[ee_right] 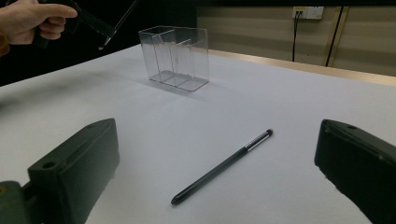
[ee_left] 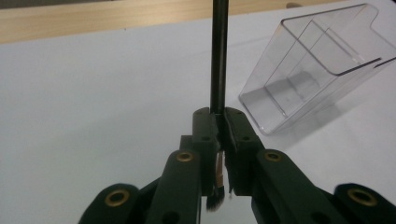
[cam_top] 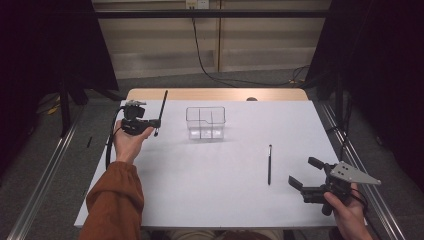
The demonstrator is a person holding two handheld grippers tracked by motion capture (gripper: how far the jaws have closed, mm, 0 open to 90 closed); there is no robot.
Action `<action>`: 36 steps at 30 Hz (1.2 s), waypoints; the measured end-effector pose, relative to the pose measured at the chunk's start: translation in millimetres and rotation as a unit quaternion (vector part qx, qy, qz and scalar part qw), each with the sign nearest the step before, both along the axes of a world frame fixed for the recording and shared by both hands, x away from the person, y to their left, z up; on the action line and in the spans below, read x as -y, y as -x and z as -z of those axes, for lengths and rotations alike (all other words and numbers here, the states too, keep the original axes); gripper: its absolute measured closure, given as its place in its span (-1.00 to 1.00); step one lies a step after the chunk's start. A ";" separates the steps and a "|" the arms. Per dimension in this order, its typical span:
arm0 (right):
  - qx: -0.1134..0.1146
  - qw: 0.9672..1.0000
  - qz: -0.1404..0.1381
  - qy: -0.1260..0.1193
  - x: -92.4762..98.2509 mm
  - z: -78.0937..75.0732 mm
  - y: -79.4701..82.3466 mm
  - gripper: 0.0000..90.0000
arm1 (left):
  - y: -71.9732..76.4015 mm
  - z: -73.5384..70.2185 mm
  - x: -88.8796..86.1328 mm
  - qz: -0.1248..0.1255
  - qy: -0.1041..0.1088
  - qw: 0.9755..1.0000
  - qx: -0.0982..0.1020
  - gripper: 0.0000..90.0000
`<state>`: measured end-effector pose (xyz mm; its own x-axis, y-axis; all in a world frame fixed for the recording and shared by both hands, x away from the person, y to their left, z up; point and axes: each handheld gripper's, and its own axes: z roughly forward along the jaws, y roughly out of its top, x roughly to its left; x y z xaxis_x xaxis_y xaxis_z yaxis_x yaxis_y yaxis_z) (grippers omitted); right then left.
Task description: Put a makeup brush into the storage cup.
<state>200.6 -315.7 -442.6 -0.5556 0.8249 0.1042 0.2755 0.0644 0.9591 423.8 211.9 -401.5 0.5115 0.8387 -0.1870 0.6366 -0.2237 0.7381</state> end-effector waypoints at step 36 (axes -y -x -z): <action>0.002 1.000 -0.002 0.000 -1.3 -0.2 -0.8 -1.00 | 64.0 -15.0 0.1 0.081 0.043 0.993 0.068 0.87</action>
<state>201.3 -314.4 -442.4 -0.5588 0.8229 0.1027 0.2713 0.0644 0.9603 359.7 211.7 -386.5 0.6636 0.7275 -0.1745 0.4902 -0.2466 0.8360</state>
